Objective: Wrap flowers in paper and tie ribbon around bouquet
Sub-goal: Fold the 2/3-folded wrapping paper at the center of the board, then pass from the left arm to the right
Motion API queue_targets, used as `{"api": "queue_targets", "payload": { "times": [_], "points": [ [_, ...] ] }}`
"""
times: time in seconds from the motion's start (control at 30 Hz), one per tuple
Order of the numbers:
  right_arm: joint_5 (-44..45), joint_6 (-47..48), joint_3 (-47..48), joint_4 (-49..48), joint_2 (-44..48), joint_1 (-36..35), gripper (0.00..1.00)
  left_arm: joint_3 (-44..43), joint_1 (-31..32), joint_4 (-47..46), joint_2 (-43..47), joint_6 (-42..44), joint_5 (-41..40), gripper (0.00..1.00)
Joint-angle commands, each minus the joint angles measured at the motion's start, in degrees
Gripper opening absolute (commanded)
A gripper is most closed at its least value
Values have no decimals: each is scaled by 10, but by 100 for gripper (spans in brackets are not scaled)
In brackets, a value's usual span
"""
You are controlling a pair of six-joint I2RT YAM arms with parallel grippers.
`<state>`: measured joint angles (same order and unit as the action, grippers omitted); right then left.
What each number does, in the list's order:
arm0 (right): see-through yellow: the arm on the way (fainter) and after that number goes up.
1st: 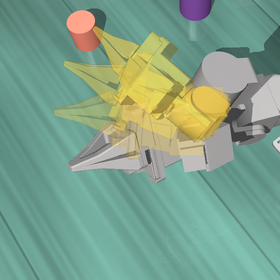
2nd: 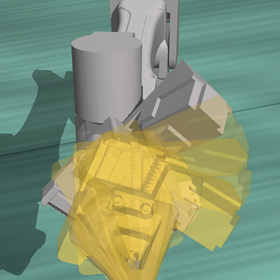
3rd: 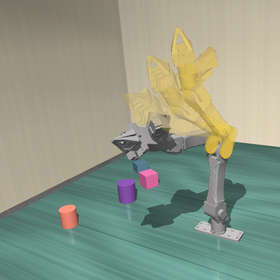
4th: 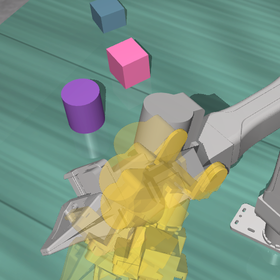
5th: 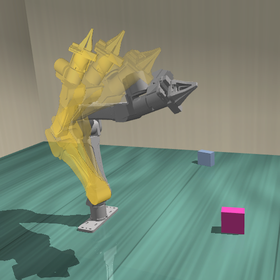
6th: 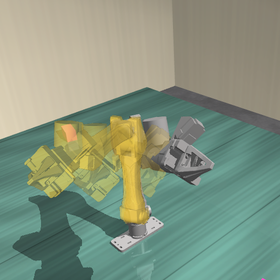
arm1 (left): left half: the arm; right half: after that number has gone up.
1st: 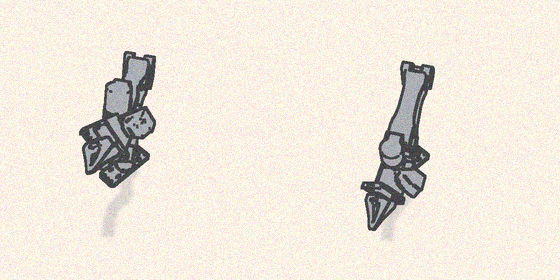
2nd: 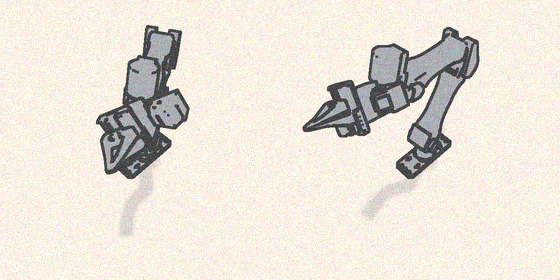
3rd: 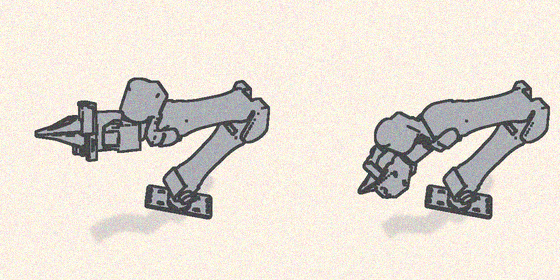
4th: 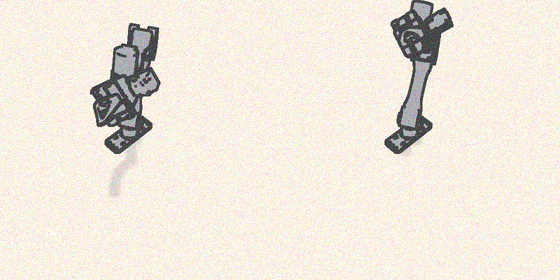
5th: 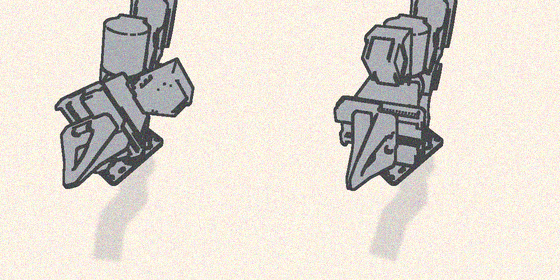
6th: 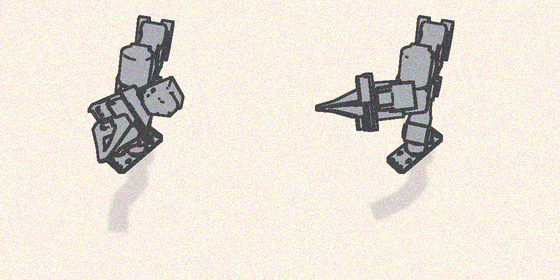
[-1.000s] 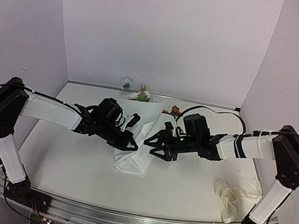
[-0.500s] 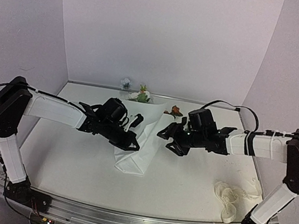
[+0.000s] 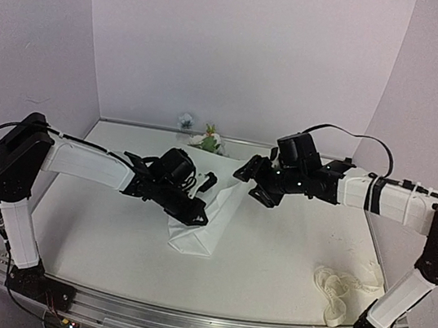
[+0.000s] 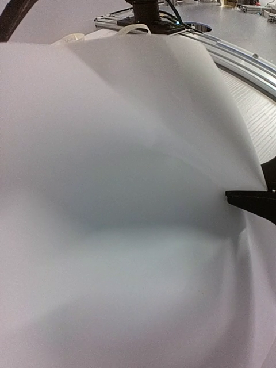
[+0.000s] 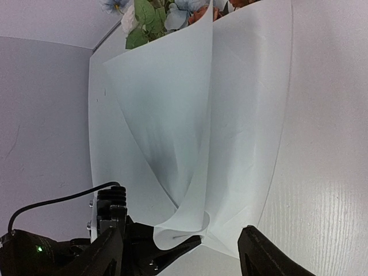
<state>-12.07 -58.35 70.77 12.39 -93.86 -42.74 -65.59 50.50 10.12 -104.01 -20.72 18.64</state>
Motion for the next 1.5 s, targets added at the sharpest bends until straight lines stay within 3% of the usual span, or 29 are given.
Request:
{"api": "queue_targets", "payload": {
  "times": [0.0,0.33,0.4,0.5,0.6,0.67,0.73,0.87,0.97,1.27,1.37,1.47],
  "points": [
    [17,14,46,47,-32,1,69,-24,6,8,-3,18,-18,0],
    [8,4,120,72,-114,2,51,-23,9,9,-2,23,-30,0],
    [10,3,126,74,-121,2,42,-22,9,8,0,25,-31,0],
    [9,5,132,79,-130,4,15,-18,9,7,5,24,-32,0],
    [3,23,135,81,-136,8,1,-11,9,5,19,19,-33,2],
    [-5,47,135,80,-140,11,0,-2,9,2,36,11,-30,12],
    [-20,77,135,71,-147,13,0,12,10,-6,65,-3,-25,30],
    [-70,122,128,14,-161,20,0,47,5,-26,118,-39,-12,46],
    [-101,146,127,-22,-168,22,0,81,-19,-52,142,-80,8,45],
    [-156,159,113,-101,-193,38,0,139,-73,-119,102,-155,89,21],
    [-164,159,113,-106,-197,40,0,157,-74,-142,109,-169,104,22],
    [-167,159,118,-106,-202,41,0,166,-74,-160,132,-169,125,33]
  ]
}}
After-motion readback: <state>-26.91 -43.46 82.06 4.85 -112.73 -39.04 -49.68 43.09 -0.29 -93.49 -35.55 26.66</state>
